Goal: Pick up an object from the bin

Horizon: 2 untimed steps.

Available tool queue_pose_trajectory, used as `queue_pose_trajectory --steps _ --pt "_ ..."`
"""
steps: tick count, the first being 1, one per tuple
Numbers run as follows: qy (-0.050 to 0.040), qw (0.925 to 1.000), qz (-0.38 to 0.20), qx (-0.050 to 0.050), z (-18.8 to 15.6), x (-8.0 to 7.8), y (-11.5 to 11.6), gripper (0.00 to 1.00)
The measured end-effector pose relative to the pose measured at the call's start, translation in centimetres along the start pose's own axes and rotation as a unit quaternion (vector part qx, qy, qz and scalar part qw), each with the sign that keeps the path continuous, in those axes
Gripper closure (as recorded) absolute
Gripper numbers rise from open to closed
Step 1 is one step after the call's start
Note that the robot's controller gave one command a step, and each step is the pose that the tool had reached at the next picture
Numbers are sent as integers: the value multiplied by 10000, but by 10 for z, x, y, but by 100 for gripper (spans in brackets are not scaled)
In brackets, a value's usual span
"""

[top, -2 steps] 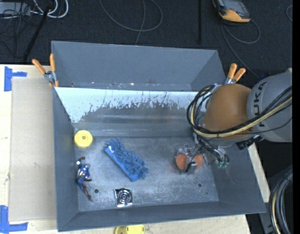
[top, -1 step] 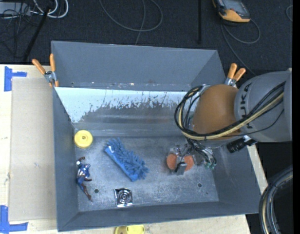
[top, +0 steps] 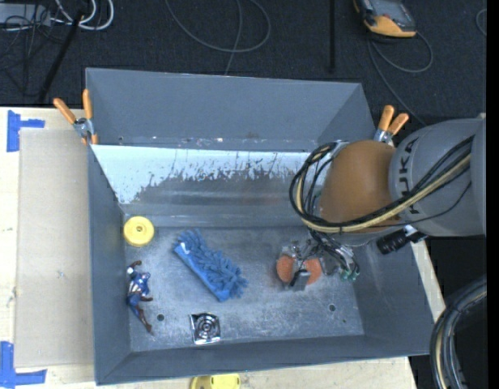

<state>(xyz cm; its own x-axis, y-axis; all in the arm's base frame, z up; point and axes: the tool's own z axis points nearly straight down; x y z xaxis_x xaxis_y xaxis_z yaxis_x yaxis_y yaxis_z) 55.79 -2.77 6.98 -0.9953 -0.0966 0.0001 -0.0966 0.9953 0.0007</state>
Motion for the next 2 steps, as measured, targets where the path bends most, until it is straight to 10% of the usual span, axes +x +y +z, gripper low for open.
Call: queue_pose_trajectory --steps 1,2 --pt "0 10000 3 0 0 0 0 100" --pt "-26 9998 -221 5 -166 -62 16 100"
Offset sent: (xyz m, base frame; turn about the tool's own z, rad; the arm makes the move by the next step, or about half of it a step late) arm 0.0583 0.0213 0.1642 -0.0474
